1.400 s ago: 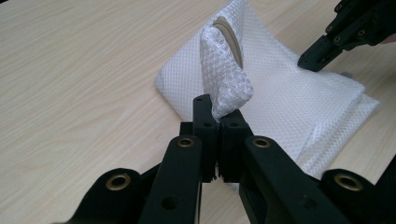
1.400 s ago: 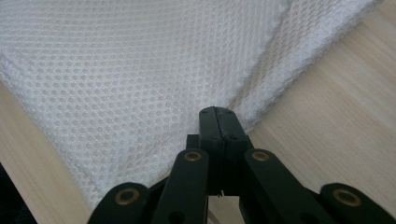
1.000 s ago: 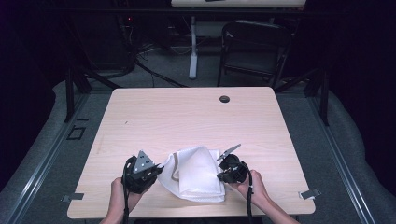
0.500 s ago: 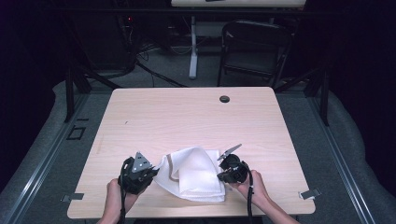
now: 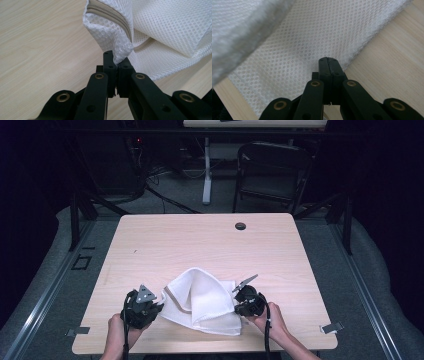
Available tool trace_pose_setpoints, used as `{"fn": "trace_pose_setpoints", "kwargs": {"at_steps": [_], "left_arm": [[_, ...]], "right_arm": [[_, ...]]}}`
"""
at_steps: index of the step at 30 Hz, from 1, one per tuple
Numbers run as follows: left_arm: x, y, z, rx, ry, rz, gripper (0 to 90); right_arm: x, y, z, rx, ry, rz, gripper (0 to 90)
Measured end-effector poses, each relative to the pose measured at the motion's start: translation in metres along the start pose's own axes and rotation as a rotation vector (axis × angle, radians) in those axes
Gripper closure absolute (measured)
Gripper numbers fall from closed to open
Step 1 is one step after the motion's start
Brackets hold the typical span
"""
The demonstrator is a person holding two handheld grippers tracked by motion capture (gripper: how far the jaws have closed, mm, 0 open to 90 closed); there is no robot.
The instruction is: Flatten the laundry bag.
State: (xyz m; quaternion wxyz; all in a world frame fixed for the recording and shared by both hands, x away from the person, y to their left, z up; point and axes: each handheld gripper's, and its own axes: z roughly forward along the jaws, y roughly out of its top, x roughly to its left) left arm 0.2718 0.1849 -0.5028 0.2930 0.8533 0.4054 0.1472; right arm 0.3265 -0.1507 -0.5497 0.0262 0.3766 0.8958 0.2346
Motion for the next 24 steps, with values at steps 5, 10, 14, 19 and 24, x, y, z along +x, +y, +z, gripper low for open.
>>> {"fn": "trace_pose_setpoints", "kwargs": {"at_steps": [5, 10, 14, 19, 24], "left_arm": [[-0.001, -0.001, 0.003, 0.015, 0.000, -0.002, 88.1], [-0.001, -0.002, 0.005, 0.038, -0.006, -0.006, 87.9], [0.001, -0.007, 0.005, 0.064, -0.021, -0.013, 87.7], [0.001, -0.008, 0.008, 0.080, -0.041, -0.014, 87.5], [-0.001, -0.007, 0.011, 0.083, -0.050, -0.010, 87.3]], "right_arm": [[-0.001, -0.001, -0.001, 0.003, -0.008, 0.001, 90.0], [-0.001, -0.001, -0.001, 0.008, -0.012, 0.002, 90.0], [-0.001, -0.001, -0.001, 0.004, -0.011, 0.007, 90.0], [0.000, -0.001, -0.002, 0.021, -0.031, 0.008, 90.0], [-0.003, -0.003, -0.004, 0.026, -0.041, 0.022, 90.0]]}}
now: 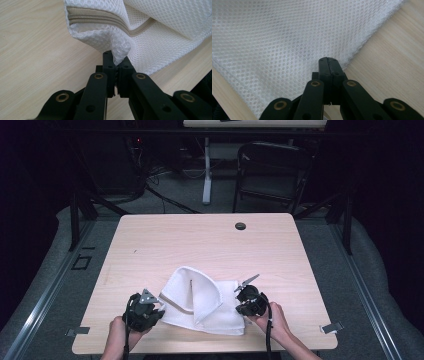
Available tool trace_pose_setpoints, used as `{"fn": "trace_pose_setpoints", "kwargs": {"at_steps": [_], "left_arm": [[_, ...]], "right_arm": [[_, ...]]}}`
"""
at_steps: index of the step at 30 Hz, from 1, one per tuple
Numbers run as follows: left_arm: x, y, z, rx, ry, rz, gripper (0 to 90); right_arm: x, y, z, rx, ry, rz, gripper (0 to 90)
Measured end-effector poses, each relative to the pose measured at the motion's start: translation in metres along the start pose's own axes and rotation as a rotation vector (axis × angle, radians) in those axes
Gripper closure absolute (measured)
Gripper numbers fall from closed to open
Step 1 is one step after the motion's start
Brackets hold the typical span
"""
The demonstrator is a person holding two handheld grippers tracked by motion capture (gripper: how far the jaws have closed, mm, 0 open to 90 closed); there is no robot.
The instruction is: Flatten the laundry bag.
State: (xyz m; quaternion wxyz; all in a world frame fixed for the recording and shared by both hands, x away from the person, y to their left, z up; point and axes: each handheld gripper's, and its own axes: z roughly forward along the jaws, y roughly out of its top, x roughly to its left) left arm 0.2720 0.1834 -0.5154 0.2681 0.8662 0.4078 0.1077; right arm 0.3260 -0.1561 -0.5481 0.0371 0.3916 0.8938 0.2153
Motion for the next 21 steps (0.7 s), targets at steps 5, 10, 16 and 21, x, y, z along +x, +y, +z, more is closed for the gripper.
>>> {"fn": "trace_pose_setpoints", "kwargs": {"at_steps": [5, 10, 16, 21], "left_arm": [[0.001, 0.001, 0.005, 0.013, -0.018, -0.002, 86.6], [-0.001, 0.003, 0.009, 0.010, -0.035, -0.002, 85.8], [-0.006, 0.004, 0.015, 0.023, -0.054, 0.011, 85.8], [-0.006, 0.004, 0.018, 0.027, -0.059, 0.008, 85.3]], "right_arm": [[-0.003, -0.002, -0.002, 0.007, -0.001, 0.009, 90.0], [-0.008, -0.004, -0.005, 0.024, -0.008, 0.015, 90.0], [-0.013, -0.008, -0.006, 0.007, -0.019, 0.047, 90.0], [-0.017, -0.009, -0.009, 0.035, -0.021, 0.037, 90.0]]}}
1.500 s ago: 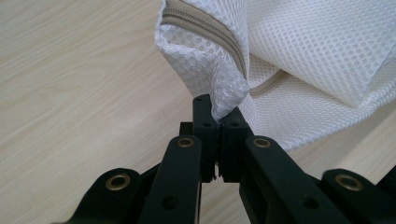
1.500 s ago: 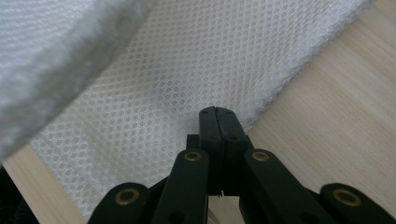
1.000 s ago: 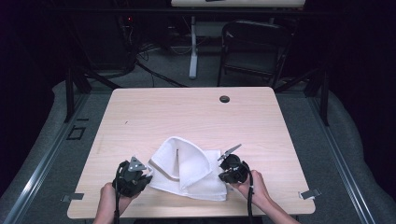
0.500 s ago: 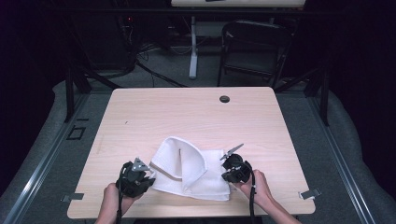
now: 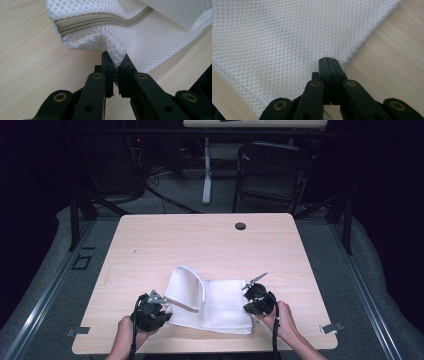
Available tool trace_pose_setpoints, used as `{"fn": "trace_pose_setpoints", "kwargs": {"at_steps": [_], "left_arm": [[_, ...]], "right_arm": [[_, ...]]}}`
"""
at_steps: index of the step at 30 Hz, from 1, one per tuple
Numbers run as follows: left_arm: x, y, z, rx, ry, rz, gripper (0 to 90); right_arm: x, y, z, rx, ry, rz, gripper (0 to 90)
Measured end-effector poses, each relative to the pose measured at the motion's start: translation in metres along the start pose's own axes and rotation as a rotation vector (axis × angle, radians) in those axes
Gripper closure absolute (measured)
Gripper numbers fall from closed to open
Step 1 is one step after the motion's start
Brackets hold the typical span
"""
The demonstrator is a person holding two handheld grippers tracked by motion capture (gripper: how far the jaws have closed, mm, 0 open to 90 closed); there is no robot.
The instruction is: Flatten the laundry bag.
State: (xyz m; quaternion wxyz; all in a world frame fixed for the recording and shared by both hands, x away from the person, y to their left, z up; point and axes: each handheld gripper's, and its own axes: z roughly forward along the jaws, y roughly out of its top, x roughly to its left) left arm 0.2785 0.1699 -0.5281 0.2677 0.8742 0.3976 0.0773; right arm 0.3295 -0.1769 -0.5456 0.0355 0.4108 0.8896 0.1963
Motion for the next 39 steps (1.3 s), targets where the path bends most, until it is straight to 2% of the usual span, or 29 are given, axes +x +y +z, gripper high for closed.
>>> {"fn": "trace_pose_setpoints", "kwargs": {"at_steps": [5, 6, 8, 10, 11, 12, 13, 14, 16, 17, 20, 24, 26, 28, 29, 30, 32, 33, 36, 37, 39], "left_arm": [[0.002, 0.000, 0.002, 0.006, -0.019, -0.009, 84.8], [0.002, 0.000, 0.002, 0.010, -0.019, -0.008, 84.5], [0.003, -0.001, 0.002, 0.016, -0.025, -0.010, 83.9], [0.003, -0.001, 0.002, 0.016, -0.029, -0.013, 83.3], [0.004, -0.001, 0.002, 0.018, -0.033, -0.014, 83.3], [0.004, -0.002, 0.002, 0.019, -0.036, -0.020, 82.8], [0.004, -0.002, 0.002, 0.023, -0.038, -0.019, 82.5], [0.004, -0.002, 0.002, 0.026, -0.038, -0.019, 81.1], [0.006, -0.003, 0.001, 0.035, -0.052, -0.018, 79.6], [0.006, -0.003, 0.001, 0.035, -0.052, -0.018, 78.1], [0.010, -0.005, -0.001, 0.057, -0.054, -0.018, 70.9], [0.013, -0.006, -0.005, 0.084, -0.034, -0.028, 51.6], [0.015, -0.005, -0.007, 0.094, -0.028, -0.026, 44.9], [0.015, -0.005, -0.010, 0.096, -0.021, -0.029, 41.3], [0.015, -0.004, -0.012, 0.095, -0.016, -0.028, 38.3], [0.016, -0.005, -0.014, 0.100, -0.011, -0.027, 32.7], [0.016, -0.006, -0.015, 0.102, -0.009, -0.027, 30.8], [0.019, -0.008, -0.018, 0.101, 0.001, -0.043, 25.8], [0.023, -0.010, -0.020, 0.097, 0.000, -0.057, 19.0], [0.025, -0.011, -0.024, 0.080, 0.038, -0.063, 19.2], [0.026, -0.011, -0.025, 0.076, 0.048, -0.066, 18.0]], "right_arm": [[0.001, -0.002, 0.002, -0.037, -0.003, 0.028, 90.0], [0.002, -0.003, 0.004, -0.060, 0.001, 0.050, 90.0], [0.002, -0.003, 0.004, -0.060, 0.001, 0.050, 90.0], [-0.001, -0.002, 0.000, -0.018, 0.002, 0.012, 90.0], [-0.001, -0.002, 0.000, -0.018, 0.002, 0.012, 90.0], [-0.002, -0.002, -0.002, 0.009, -0.001, -0.006, 90.0], [0.001, -0.004, 0.003, -0.053, -0.001, 0.044, 90.0], [-0.002, -0.003, -0.001, -0.002, -0.002, 0.005, 90.0], [-0.003, -0.003, -0.002, 0.001, -0.007, 0.004, 90.0], [0.000, -0.005, 0.002, -0.051, -0.003, 0.043, 90.0], [-0.001, -0.006, 0.002, -0.056, -0.001, 0.048, 90.0], [-0.004, -0.007, 0.001, -0.053, -0.010, 0.040, 90.0], [-0.004, -0.007, 0.001, -0.056, -0.006, 0.043, 90.0], [-0.007, -0.006, -0.003, -0.005, -0.001, 0.001, 90.0], [-0.008, -0.006, -0.003, -0.002, -0.001, -0.002, 90.0], [-0.007, -0.006, -0.002, -0.022, 0.003, 0.002, 90.0], [-0.008, -0.007, -0.002, -0.023, 0.009, -0.005, 90.0], [-0.008, -0.007, -0.003, -0.019, -0.005, -0.002, 90.0], [-0.008, -0.007, -0.003, -0.020, 0.000, -0.002, 90.0], [-0.009, -0.006, -0.005, -0.007, 0.003, -0.021, 87.2], [-0.008, -0.006, -0.005, -0.018, 0.001, -0.021, 84.5]]}}
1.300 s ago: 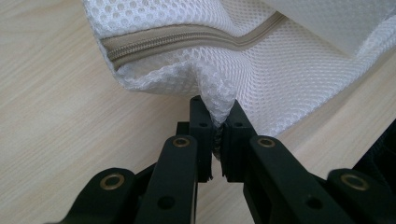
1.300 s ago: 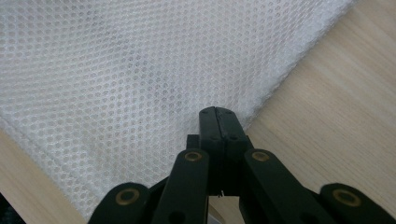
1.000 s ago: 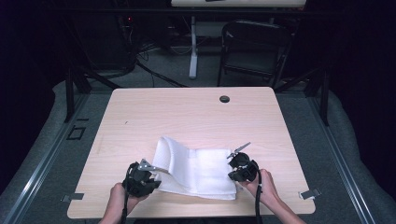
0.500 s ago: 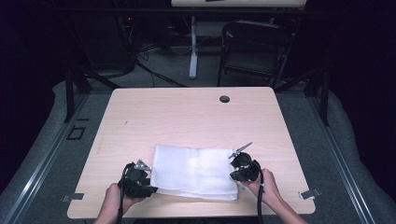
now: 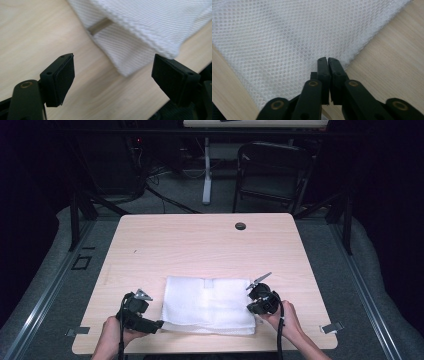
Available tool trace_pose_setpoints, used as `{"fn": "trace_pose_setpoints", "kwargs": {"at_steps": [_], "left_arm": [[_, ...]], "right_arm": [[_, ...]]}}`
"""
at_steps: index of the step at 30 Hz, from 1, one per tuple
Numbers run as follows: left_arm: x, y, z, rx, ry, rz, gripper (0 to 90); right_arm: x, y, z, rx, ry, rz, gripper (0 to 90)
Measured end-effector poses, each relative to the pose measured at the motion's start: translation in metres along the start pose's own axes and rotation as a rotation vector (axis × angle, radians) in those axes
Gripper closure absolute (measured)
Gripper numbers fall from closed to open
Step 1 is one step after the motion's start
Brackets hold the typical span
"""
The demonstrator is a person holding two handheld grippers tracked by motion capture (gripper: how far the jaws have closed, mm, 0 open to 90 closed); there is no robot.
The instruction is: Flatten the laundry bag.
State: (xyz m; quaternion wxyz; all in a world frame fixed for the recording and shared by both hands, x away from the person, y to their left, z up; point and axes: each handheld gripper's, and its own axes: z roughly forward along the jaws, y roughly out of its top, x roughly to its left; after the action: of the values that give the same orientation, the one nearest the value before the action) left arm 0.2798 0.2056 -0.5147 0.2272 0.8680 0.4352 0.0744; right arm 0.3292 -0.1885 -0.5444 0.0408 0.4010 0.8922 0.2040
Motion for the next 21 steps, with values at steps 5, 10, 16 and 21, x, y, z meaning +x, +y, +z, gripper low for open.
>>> {"fn": "trace_pose_setpoints", "kwargs": {"at_steps": [5, 10, 16, 21], "left_arm": [[0.010, -0.001, -0.010, -0.054, 0.033, -0.039, 14.2], [0.014, -0.001, -0.011, -0.094, 0.027, -0.058, 11.4], [0.006, 0.002, -0.006, -0.107, 0.009, -0.035, 6.0], [0.003, 0.003, -0.001, -0.094, 0.003, -0.026, 1.8]], "right_arm": [[-0.002, 0.000, -0.004, -0.027, -0.001, -0.018, 71.9], [0.002, 0.001, -0.011, -0.051, 0.010, -0.054, 61.4], [0.016, 0.000, -0.017, -0.073, 0.027, -0.121, 50.4], [0.025, -0.001, -0.019, -0.090, 0.033, -0.142, 49.0]]}}
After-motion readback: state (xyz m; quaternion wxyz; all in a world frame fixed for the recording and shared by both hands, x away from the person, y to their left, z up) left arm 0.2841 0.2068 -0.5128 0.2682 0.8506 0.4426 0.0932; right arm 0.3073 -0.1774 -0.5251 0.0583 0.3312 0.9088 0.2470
